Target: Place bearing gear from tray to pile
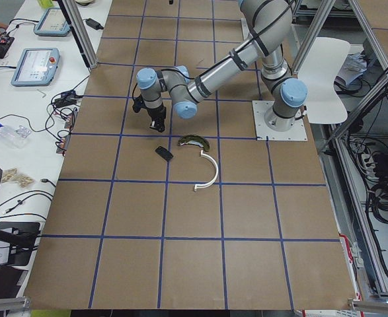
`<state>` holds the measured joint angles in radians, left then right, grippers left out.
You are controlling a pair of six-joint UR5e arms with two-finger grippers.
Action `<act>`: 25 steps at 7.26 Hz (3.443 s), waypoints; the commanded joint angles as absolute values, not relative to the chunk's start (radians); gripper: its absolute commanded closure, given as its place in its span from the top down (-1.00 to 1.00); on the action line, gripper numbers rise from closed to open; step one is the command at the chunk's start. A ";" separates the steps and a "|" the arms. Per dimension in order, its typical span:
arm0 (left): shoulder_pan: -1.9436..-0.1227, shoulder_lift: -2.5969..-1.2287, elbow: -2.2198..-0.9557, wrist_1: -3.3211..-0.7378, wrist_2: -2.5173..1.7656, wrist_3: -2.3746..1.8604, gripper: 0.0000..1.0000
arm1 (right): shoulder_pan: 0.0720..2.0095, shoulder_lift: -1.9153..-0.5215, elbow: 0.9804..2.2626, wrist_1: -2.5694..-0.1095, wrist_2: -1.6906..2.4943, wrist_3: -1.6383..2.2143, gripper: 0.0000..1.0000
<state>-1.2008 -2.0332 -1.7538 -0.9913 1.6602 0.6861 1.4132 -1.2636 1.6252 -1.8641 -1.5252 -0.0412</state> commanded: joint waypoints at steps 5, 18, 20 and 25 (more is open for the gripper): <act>-1.169 -2.020 -1.775 -0.959 1.625 0.701 0.48 | 1.908 -1.026 1.577 -2.244 -1.414 0.689 -0.73; -1.655 -1.948 -1.731 -0.997 1.572 -0.030 0.82 | 1.712 -1.192 1.191 -1.655 -1.595 0.370 1.00; -1.745 -1.968 -1.692 -0.996 1.529 -0.260 0.83 | 1.599 -1.218 1.042 -1.400 -1.589 0.245 1.00; -1.913 -2.144 -1.547 -0.996 1.485 -0.878 0.93 | 1.558 -1.601 1.573 -1.600 -1.632 0.172 1.00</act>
<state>-1.8904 -2.0933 -1.5924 -0.9955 1.5041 -0.7409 1.5576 -1.4914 1.3995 -1.4718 -1.6206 0.1754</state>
